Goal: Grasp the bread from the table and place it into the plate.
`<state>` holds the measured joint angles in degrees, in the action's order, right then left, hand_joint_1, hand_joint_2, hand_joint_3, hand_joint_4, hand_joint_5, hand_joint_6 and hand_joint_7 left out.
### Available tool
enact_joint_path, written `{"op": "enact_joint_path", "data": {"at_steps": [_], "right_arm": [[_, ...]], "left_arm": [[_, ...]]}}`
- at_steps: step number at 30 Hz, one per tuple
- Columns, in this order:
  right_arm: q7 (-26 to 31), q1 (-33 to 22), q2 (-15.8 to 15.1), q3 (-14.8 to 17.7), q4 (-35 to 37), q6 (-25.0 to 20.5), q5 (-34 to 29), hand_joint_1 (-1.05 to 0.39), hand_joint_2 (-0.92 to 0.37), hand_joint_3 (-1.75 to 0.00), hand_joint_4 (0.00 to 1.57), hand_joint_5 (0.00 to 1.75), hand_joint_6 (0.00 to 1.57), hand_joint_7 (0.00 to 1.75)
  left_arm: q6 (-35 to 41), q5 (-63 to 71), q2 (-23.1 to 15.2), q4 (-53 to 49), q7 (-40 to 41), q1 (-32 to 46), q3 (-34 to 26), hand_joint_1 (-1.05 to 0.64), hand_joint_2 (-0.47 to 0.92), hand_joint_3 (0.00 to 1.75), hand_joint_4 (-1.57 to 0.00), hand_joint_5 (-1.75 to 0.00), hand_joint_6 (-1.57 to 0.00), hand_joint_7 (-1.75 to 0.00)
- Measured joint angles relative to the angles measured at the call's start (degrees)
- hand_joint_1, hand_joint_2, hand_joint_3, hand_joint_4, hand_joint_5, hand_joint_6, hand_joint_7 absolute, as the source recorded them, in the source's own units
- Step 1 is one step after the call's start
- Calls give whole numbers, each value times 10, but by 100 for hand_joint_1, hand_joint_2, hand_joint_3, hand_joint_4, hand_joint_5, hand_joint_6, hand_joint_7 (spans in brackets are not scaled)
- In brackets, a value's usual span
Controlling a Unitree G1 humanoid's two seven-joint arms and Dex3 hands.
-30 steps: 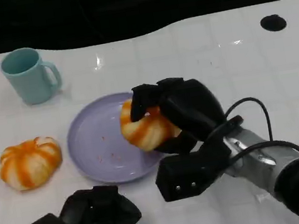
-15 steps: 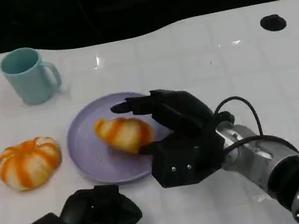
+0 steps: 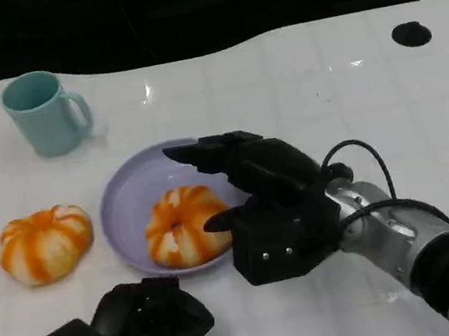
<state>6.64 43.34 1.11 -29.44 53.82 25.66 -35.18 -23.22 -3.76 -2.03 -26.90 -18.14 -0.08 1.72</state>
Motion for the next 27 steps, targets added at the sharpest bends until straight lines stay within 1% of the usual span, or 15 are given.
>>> {"op": "enact_joint_path", "data": {"at_steps": [4, 9, 12, 17, 18, 23, 26, 27], "right_arm": [[4, -24, -23, 1, -32, 16, 0, -52, -92, -8, 8, 24, 22, 3], [33, -60, -54, 1, -81, 32, -11, -51, -92, -8, 8, 29, 24, 3], [42, -85, -77, 3, -117, 45, -17, -46, -92, -6, 1, 48, 25, 3], [40, -133, -111, 16, -182, 64, -13, -43, -92, -5, 4, 58, 31, 5], [40, -141, -117, 18, -193, 68, -12, -42, -92, -5, 6, 60, 34, 6], [50, -189, -142, 39, -243, 103, -5, -38, -88, -3, 28, 69, 56, 16], [68, -213, -149, 55, -256, 128, 0, -37, -89, -3, 45, 77, 72, 24], [77, -221, -151, 61, -260, 135, 0, -35, -89, -4, 54, 84, 78, 27]], "left_arm": [[0, 0, 1, 0, 0, 0, 0, -105, 86, 0, -87, -156, -127, -78], [0, 0, 2, 0, 0, -1, 0, -105, 86, 0, -87, -155, -127, -79], [0, 0, 1, 0, 0, -1, 0, -105, 86, 0, -87, -155, -127, -79], [0, 0, 2, -1, 0, -2, -1, -105, 86, 0, -87, -154, -127, -80], [0, 0, 2, -1, 0, -2, 0, -105, 86, 0, -87, -155, -127, -80], [1, 0, 2, -2, 0, -3, 0, -104, 85, 0, -87, -155, -127, -80], [2, 0, 3, -1, 0, -3, 0, -104, 85, 0, -87, -154, -127, -80], [2, 0, 3, -1, 0, -3, 0, -104, 85, 0, -87, -155, -127, -80]]}}
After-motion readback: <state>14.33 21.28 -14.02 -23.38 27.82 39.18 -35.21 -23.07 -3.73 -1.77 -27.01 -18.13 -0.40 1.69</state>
